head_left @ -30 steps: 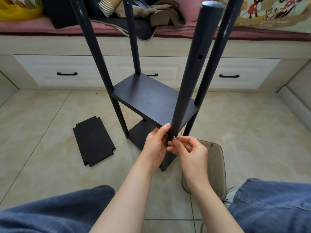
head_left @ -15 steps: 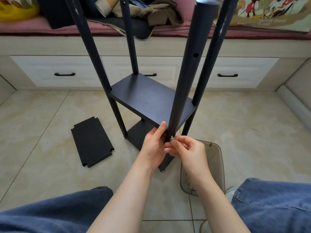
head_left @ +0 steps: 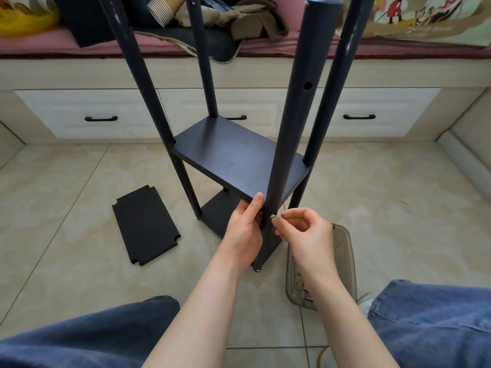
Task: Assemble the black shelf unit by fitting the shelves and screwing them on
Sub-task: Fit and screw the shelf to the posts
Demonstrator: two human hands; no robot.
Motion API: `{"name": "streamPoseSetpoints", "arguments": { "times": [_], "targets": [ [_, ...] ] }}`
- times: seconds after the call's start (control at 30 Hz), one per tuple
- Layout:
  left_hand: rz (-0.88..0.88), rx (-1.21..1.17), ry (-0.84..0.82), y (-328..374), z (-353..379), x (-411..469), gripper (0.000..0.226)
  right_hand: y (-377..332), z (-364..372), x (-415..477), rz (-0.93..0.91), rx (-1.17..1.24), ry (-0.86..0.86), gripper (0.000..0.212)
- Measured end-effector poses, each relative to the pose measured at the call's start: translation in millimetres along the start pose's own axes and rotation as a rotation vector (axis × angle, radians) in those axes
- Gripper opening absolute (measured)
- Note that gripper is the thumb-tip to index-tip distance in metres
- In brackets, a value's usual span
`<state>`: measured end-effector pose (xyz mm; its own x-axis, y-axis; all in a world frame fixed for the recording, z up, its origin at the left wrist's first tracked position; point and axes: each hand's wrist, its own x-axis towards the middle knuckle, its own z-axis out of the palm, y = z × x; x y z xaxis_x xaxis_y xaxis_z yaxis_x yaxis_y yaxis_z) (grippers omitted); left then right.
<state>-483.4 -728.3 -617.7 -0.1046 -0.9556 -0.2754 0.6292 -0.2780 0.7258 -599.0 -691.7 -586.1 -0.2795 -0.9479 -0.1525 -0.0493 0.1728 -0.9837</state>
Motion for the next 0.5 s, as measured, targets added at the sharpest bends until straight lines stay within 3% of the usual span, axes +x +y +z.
{"name": "streamPoseSetpoints", "arguments": {
  "times": [0.5],
  "targets": [
    [0.031,0.088,0.009,-0.1,-1.2,-0.1,0.043,-2.0,5.3,-2.6,-0.134,-0.157,0.018,0.014]
  ]
}}
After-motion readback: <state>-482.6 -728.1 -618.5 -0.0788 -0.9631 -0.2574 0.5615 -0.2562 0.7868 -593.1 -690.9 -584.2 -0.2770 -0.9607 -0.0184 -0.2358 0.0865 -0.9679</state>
